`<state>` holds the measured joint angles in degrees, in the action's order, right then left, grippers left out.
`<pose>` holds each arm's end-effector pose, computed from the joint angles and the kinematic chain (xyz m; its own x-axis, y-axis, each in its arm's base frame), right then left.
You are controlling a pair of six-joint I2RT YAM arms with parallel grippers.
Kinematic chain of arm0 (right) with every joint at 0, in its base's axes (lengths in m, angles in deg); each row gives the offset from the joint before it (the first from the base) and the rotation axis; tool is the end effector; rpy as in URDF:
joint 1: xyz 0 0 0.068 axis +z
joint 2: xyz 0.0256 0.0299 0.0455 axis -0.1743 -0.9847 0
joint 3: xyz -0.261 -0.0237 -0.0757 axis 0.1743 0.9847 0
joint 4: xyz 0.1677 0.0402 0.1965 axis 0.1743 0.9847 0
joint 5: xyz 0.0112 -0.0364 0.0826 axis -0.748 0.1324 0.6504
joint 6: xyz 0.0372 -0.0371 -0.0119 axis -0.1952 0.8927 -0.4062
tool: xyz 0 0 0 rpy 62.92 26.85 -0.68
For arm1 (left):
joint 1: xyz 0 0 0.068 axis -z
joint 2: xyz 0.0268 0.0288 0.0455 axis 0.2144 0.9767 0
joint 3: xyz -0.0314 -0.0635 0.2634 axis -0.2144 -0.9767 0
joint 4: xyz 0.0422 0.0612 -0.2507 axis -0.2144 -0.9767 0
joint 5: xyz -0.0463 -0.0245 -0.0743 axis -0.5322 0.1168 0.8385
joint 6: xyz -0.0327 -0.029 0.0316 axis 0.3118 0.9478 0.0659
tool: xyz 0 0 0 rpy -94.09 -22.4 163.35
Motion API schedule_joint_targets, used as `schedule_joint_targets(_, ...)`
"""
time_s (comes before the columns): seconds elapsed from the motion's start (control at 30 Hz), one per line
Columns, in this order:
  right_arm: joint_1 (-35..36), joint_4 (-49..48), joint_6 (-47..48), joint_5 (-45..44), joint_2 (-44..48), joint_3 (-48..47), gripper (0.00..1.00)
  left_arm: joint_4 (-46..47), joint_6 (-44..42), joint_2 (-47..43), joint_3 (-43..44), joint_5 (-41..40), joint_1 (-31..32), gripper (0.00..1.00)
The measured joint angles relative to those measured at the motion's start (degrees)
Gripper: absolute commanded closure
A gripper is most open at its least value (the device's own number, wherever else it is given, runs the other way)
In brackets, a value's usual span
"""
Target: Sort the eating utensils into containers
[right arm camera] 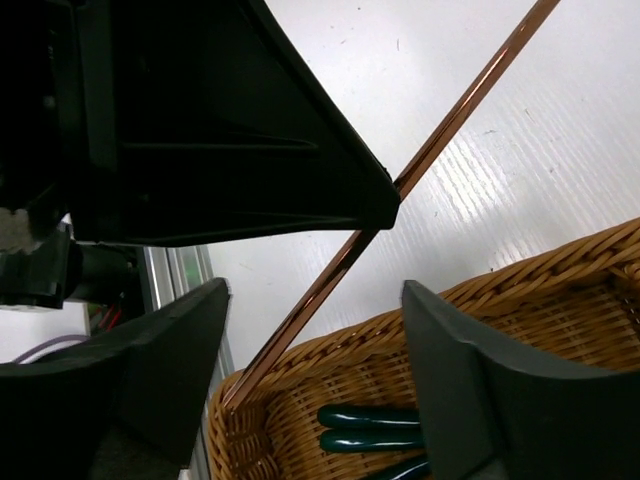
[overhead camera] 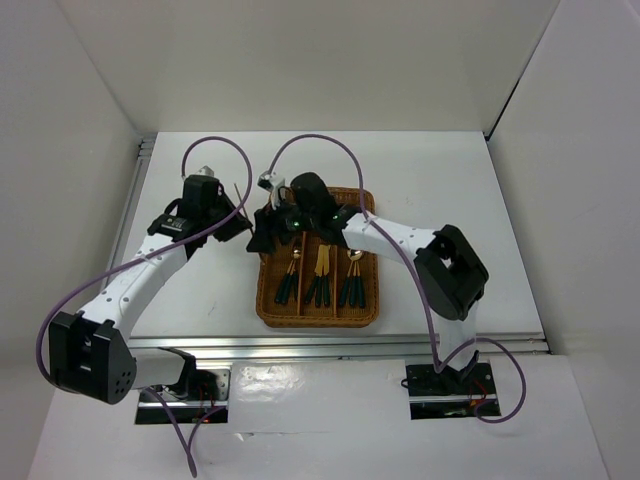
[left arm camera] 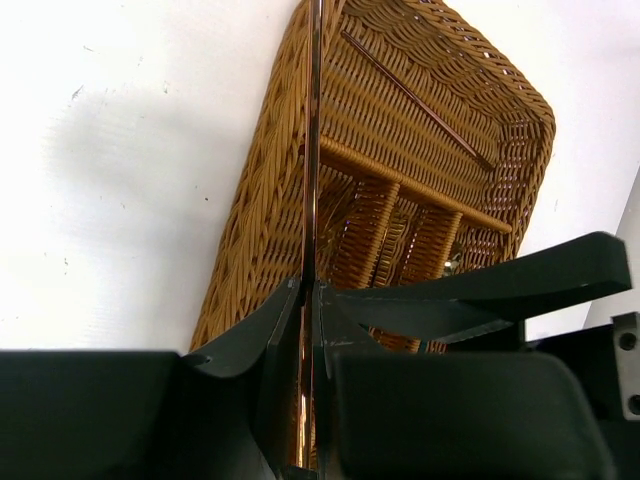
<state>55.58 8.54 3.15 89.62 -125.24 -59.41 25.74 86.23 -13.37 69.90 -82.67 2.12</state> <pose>0.2966 0.3291 0.2560 -0.4937 -0.2387 -0.8363 -0.8546 0.3116 0.4155 0.2722 -0.0705 0.2969 -0.5708 -0.6608 -0.4874 -0.3072 0.7223 -0.6196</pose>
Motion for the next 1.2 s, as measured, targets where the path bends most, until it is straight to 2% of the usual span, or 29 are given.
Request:
schedule_joint_targets(0.2, 0.61, 0.04, -0.17, -0.9, -1.44, -0.33, 0.45, 0.42, 0.24, -0.13, -0.04, 0.83, 0.0, 0.77)
schedule_joint_targets(0.23, 0.63, 0.07, -0.13, -1.07, -1.68, -0.44, 0.56, 0.66, 0.37, -0.28, -0.15, 1.01, 0.0, 0.77)
schedule_joint_targets(0.3, 0.63, 0.07, -0.22, -1.14, -2.12, -0.63, 0.68, 0.98, 0.87, -0.5, -0.35, 1.14, 0.0, 0.74)
schedule_joint_targets(0.33, 0.66, 0.13, -0.26, -1.2, -2.27, -0.76, 0.78, 1.05, 1.05, -0.55, -0.37, 1.22, 0.0, 0.73)
schedule_joint_targets(0.4, 0.63, 0.37, -0.24, -2.08, -2.36, -0.9, 0.85, 0.94, 1.18, -0.79, -0.46, 1.38, 0.0, 0.71)
schedule_joint_targets(0.47, 0.61, 0.7, -0.15, -2.93, -2.38, -1.03, 0.89, 1.05, 1.25, -1.18, -0.5, 1.38, 0.0, 0.63)
schedule_joint_targets(0.53, 0.72, 1.49, 0.07, -4.31, -2.38, -1.44, 0.92, 0.92, 1.09, -1.57, -0.5, 1.25, 0.0, 0.52)
schedule_joint_targets(0.57, 0.72, 2.1, 0.48, -5.44, -2.38, -1.68, 0.95, 0.79, 0.92, -1.88, -0.5, 0.98, 0.0, 0.5)
schedule_joint_targets(0.8, -0.33, 8.33, 8.04, -17.81, -2.36, -2.47, 0.95, -5.07, 0.52, -6.62, 0.74, -5.88, 0.07, 0.32)
schedule_joint_targets(1.03, -4.96, 14.4, 21.22, -29.18, -1.79, -2.47, 0.96, -10.71, -1.44, -14.4, 4.57, -16.7, -0.92, 0.23)
schedule_joint_targets(1.2, -6.64, 15.85, 30.32, -38.38, -0.63, -2.78, 0.96, -12.17, -3.15, -15.74, 4.61, -20.87, -3.52, 0.15)
